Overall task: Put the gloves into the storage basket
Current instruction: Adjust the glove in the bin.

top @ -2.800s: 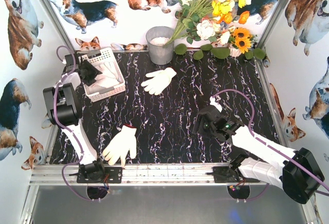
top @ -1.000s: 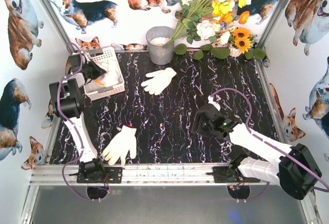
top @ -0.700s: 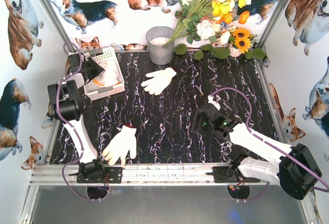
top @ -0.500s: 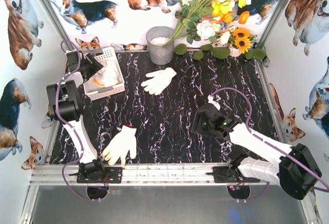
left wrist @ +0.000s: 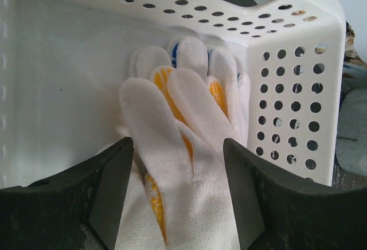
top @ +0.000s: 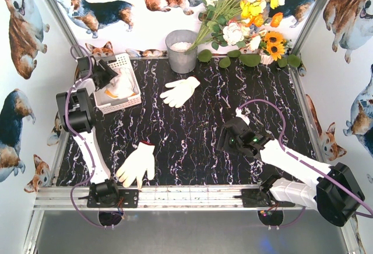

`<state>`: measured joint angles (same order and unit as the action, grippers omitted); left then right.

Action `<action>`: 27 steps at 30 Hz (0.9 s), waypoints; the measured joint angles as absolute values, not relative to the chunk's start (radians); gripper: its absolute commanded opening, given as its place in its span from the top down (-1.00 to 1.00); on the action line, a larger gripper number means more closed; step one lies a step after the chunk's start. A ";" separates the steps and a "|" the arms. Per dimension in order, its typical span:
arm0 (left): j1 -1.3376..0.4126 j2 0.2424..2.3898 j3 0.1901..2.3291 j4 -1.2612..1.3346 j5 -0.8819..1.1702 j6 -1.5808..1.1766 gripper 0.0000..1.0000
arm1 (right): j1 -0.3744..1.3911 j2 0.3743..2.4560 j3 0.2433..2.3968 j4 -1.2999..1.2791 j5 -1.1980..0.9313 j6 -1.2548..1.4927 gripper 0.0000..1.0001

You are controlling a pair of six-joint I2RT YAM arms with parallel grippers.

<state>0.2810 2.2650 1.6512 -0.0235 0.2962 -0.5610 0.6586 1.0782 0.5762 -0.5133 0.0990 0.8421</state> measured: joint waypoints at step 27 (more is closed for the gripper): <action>0.283 2.338 1.676 0.181 0.574 -0.557 0.93 | 0.659 1.103 0.587 -0.513 0.094 0.839 -0.08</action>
<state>0.2829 2.3383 1.6760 0.1810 0.5739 -0.5568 0.6586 1.1034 0.5869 -0.5133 0.0944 0.8394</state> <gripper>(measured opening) 0.079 0.543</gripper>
